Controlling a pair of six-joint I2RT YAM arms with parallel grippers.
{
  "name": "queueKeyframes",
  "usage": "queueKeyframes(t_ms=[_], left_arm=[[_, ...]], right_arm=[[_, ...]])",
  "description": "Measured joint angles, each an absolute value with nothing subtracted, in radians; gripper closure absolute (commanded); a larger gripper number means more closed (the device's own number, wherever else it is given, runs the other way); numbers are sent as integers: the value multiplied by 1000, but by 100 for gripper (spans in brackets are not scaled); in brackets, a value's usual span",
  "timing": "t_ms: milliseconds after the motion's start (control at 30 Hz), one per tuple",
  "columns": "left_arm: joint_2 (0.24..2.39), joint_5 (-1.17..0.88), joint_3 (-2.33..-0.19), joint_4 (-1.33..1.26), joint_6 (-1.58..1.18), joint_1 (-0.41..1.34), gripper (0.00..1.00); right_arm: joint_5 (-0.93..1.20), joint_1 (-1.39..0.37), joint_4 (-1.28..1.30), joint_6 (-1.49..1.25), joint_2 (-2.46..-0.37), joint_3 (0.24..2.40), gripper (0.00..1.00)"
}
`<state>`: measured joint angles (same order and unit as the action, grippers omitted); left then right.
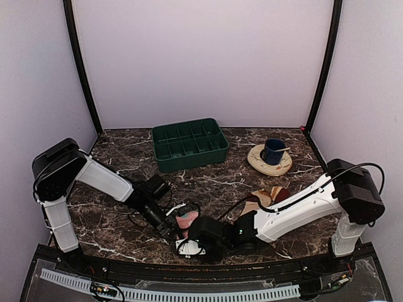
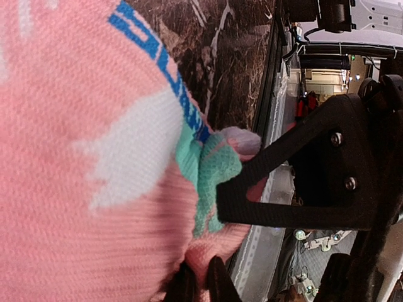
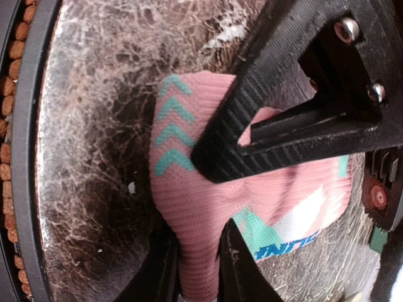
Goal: Roll the socks
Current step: Roll the sock at the center of the board.
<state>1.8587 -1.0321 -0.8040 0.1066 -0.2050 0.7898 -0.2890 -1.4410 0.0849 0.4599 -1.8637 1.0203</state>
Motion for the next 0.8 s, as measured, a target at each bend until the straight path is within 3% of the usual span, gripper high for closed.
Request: queueKeyframes(t_ms=[133,233,800], left_arm=[[1845,-1011,-804,115,-216,778,79],[1808,-967,-799,118,-241,766,69],[1413,-601,-635,-3,-416,723,64]], right_arm=[[-262,-1428,97,441,-1865,1031,96],[-235,-1414,102,424,-1865,1036,97],[42,-1295,207,294,-1864,1104,99]])
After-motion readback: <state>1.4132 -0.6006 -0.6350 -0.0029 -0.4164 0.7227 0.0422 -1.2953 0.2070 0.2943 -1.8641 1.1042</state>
